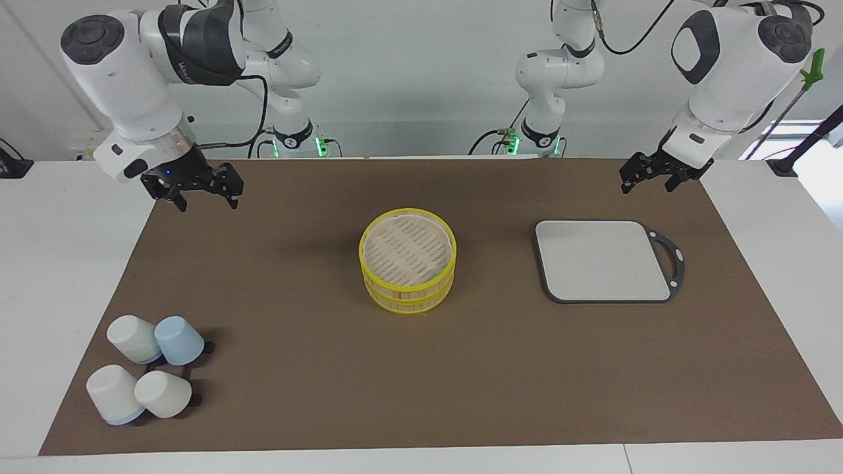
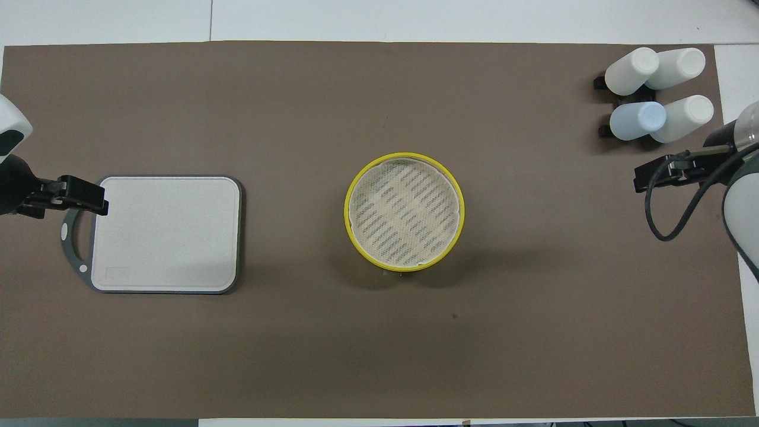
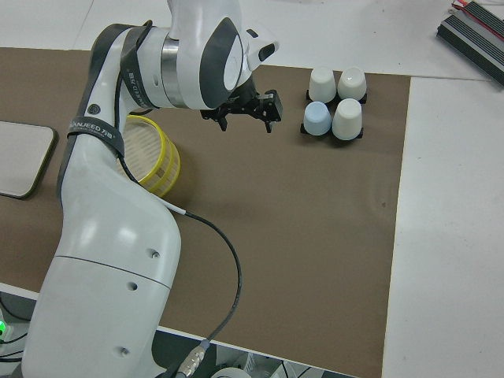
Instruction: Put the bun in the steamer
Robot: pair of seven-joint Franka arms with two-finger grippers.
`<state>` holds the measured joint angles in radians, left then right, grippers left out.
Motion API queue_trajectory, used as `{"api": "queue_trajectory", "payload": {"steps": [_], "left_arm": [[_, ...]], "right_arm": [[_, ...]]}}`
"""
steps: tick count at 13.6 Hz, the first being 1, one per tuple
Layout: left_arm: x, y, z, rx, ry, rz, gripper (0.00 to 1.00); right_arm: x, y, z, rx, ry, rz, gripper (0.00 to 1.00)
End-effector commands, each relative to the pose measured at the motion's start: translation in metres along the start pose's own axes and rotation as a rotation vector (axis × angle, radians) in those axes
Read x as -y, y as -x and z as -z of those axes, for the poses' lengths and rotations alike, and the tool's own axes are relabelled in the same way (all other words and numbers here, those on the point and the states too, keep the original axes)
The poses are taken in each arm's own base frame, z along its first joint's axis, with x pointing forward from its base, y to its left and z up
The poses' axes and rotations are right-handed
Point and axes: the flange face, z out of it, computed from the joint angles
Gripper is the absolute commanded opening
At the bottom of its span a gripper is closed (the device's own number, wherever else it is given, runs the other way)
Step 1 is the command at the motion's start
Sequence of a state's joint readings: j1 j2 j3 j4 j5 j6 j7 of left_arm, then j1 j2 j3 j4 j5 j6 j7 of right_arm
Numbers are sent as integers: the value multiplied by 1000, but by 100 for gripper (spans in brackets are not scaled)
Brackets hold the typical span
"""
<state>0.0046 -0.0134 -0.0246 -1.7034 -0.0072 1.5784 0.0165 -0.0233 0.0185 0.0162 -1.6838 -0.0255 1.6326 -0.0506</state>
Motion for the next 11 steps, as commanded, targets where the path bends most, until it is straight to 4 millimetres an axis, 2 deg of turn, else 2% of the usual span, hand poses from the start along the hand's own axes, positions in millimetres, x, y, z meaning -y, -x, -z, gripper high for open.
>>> {"api": "queue_trajectory", "payload": {"steps": [1, 8, 11], "left_arm": [[4, -1, 5, -15, -18, 6, 100], [3, -1, 5, -16, -18, 6, 100], [4, -1, 5, -16, -18, 6, 100]], "right_arm": [[-11, 12, -3, -13, -7, -16, 100], [-17, 5, 15, -29, -7, -20, 100], [-20, 5, 15, -29, -6, -29, 100]]}}
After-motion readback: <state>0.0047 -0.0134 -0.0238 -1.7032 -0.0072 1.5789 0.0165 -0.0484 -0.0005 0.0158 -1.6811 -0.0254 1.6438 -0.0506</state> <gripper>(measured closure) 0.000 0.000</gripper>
